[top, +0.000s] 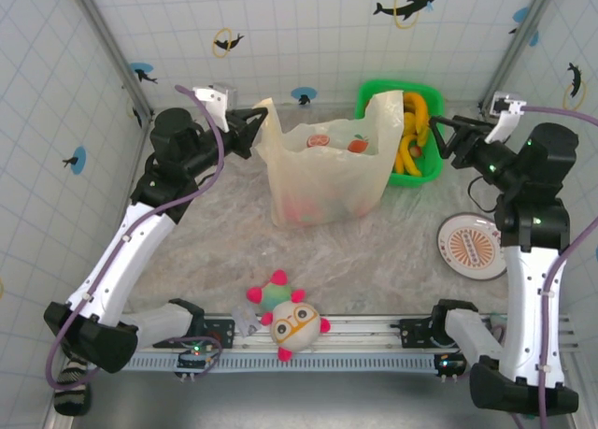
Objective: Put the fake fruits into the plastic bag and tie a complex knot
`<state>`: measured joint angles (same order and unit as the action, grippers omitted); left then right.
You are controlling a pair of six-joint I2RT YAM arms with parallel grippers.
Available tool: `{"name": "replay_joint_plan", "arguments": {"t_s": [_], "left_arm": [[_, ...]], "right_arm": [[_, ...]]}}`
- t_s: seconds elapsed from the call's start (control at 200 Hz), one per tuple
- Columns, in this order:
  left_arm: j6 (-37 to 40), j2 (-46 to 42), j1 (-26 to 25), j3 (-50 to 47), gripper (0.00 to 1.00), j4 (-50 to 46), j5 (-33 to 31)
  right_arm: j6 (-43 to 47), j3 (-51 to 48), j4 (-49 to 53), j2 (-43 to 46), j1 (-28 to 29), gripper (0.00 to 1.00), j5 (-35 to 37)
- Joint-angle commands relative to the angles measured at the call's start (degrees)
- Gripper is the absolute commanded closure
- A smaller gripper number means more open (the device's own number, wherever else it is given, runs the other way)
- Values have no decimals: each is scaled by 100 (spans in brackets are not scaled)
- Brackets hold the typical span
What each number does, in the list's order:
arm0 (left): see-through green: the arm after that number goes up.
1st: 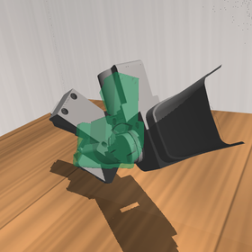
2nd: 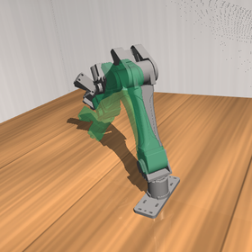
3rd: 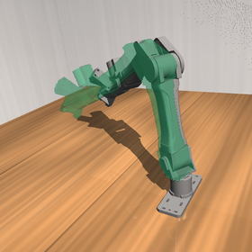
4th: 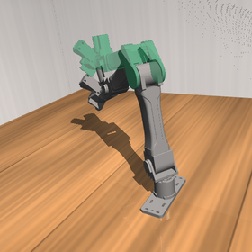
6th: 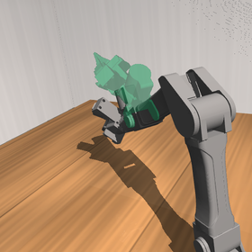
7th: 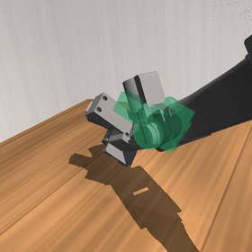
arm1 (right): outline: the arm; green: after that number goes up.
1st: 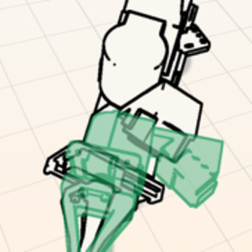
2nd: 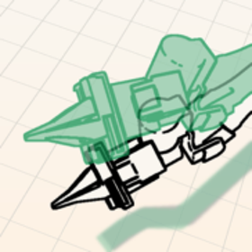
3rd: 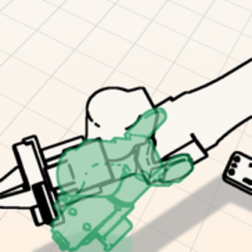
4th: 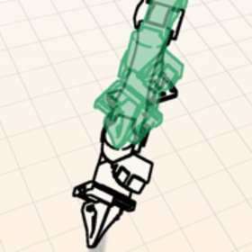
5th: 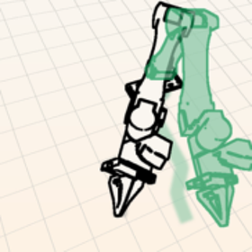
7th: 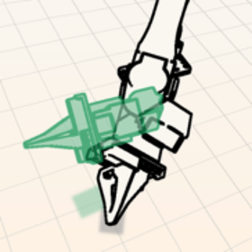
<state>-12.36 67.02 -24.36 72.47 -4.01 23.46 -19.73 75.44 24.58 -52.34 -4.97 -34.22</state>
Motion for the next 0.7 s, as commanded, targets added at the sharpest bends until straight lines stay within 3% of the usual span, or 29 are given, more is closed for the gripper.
{"name": "replay_joint_plan", "arguments": {"t_s": [0.0,0.12,0.27,0.535,0.696], "left_arm": [[129,-17,68,64,100,180,234],[143,76,72,166,100,198,510],[173,141,84,231,100,182,756],[274,44,98,136,100,218,940],[294,74,98,199,100,164,1156]], "right_arm": [[365,475,111,84,53,25,-316],[734,900,281,38,822,11,-127],[1855,1496,1108,-331,2658,0,848],[3285,1981,1545,-1232,4819,0,1752],[3819,2424,1827,-1732,5279,0,1891]]}}
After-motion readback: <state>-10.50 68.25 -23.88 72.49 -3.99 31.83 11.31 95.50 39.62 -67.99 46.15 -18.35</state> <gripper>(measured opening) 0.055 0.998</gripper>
